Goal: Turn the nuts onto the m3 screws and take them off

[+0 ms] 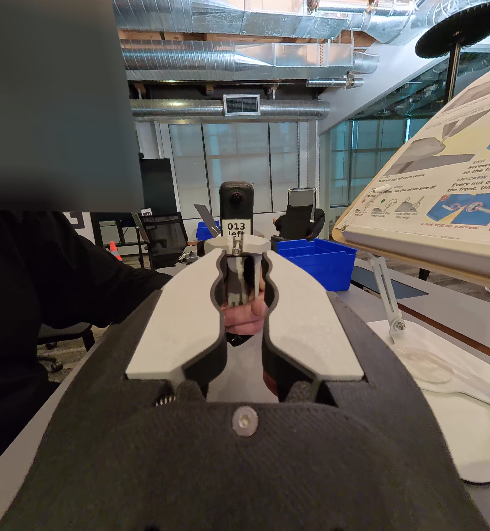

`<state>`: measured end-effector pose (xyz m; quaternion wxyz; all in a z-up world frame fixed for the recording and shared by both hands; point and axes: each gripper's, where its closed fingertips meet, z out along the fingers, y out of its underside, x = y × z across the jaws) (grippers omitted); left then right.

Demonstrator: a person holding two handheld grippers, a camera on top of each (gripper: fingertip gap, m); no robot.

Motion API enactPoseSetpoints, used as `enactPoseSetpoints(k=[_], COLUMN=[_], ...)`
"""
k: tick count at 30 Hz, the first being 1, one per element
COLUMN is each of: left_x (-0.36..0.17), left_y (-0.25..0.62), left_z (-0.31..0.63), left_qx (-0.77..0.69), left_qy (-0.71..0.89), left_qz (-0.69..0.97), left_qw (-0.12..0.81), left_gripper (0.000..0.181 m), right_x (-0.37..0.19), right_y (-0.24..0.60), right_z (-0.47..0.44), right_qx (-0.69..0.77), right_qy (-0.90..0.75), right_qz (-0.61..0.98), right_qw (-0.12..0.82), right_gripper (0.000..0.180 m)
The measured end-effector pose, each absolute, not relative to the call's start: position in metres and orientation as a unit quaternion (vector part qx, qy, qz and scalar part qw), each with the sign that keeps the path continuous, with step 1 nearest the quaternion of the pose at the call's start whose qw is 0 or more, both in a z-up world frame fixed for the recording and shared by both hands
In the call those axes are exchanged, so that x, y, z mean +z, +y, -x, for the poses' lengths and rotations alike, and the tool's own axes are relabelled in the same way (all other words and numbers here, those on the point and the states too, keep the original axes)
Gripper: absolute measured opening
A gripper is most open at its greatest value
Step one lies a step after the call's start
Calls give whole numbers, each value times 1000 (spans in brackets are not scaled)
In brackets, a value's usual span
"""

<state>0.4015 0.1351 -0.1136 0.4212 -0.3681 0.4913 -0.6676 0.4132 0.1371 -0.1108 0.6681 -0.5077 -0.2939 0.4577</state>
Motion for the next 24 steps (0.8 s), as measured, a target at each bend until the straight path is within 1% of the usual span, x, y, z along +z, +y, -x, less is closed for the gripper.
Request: enactPoseSetpoints(k=[10,16,24], left_x=[-114,-115,-115], left_y=[135,135,133], left_z=[-401,-401,-401], left_qx=[-659,-653,-668], left_qy=[499,505,499], left_qz=[368,367,365], left_qw=[427,429,415], left_gripper=[3,2,3], right_x=[-112,-112,-111], right_y=[135,133,132], right_z=[-411,-410,-410], right_qx=[453,453,446], right_qy=[-303,-307,-313], right_qz=[511,509,506], right_qw=[665,665,668], right_gripper=[9,5,5])
